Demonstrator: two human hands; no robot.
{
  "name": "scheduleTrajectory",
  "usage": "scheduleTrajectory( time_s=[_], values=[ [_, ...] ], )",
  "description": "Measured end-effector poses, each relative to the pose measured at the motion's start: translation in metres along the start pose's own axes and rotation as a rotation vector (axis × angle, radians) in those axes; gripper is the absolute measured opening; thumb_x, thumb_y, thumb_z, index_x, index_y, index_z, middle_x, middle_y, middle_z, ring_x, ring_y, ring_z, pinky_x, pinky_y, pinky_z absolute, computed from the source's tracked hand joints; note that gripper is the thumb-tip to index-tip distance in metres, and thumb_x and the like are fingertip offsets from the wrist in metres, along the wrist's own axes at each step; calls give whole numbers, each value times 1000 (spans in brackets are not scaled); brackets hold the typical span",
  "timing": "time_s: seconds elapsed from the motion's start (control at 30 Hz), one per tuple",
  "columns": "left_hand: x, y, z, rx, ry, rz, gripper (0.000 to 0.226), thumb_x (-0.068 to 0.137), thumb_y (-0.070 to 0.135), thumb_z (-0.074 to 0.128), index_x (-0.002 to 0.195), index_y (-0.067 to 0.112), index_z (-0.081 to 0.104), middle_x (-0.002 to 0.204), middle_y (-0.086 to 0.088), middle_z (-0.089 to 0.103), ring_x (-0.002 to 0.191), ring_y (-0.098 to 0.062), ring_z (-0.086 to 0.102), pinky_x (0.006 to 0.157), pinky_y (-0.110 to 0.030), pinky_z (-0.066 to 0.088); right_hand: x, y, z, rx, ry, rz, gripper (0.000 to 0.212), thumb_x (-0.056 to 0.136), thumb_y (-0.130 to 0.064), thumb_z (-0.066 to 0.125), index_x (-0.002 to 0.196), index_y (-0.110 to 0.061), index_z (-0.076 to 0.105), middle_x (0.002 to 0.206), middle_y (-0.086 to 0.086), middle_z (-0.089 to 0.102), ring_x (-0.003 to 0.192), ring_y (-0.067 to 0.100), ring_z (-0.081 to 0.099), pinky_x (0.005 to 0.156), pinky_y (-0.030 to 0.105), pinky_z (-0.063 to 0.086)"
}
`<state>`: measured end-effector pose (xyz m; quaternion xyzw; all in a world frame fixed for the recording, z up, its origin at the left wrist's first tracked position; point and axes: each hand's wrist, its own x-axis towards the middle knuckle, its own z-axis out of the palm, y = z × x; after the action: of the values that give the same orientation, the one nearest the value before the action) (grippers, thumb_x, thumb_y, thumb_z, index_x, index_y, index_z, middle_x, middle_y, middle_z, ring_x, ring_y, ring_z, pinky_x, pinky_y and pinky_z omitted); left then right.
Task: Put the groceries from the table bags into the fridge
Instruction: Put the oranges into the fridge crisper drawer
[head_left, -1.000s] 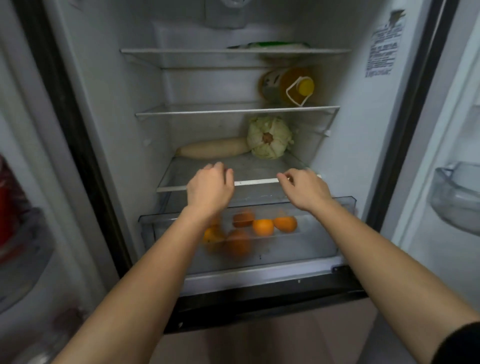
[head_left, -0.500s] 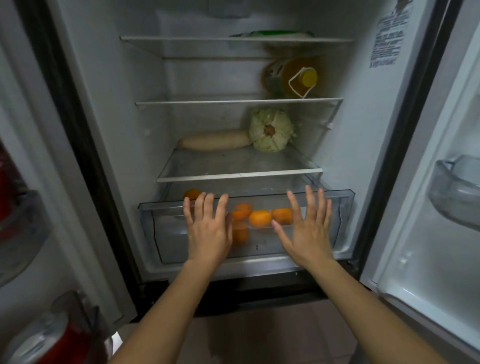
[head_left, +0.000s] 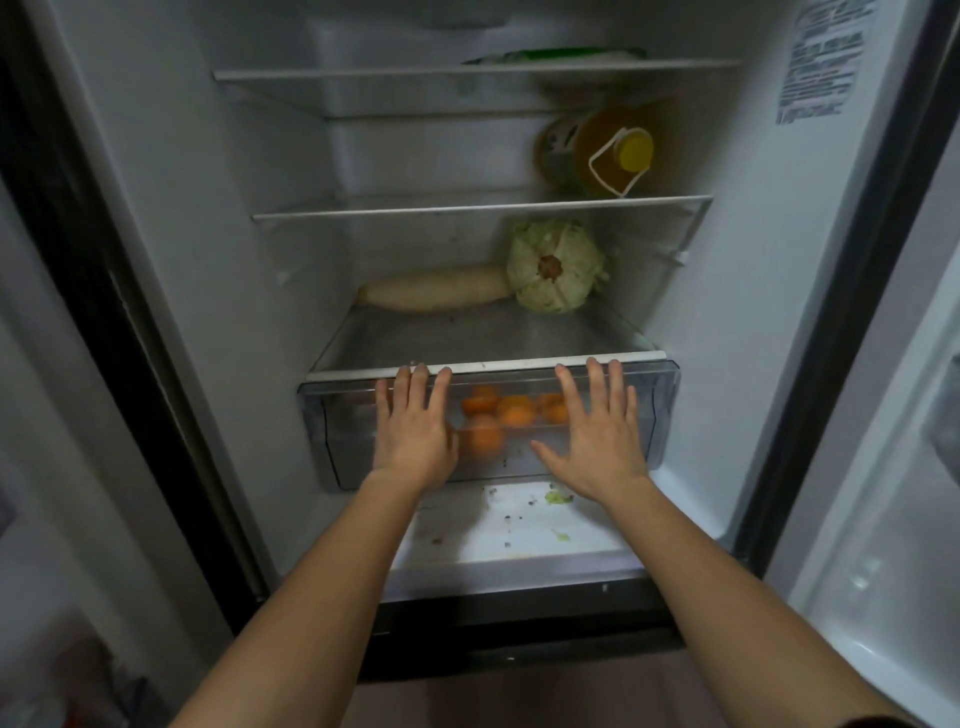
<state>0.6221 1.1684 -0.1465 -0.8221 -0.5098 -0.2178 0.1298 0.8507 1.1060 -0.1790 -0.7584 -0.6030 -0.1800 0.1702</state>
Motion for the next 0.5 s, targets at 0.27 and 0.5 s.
scheduleTrajectory(
  time_s=[0.27, 0.5],
  values=[
    [16, -3, 24, 27, 37, -13, 74, 93, 37, 48, 156, 21, 12, 163, -13, 11, 150, -32, 2, 119, -52, -9, 16, -1, 16, -24, 26, 29, 111, 78, -72, 59, 158, -29, -5, 166, 13, -7, 151, 40, -16, 118, 65, 9],
    [17, -7, 6, -48, -50, 13, 76, 91, 34, 51, 156, 21, 13, 163, -13, 12, 151, -30, 3, 121, -52, -5, 12, -1, -1, 5, -64, 9, 121, 82, -53, 69, 154, -31, -25, 162, 12, -32, 149, 38, -28, 123, 57, 5]
  ],
)
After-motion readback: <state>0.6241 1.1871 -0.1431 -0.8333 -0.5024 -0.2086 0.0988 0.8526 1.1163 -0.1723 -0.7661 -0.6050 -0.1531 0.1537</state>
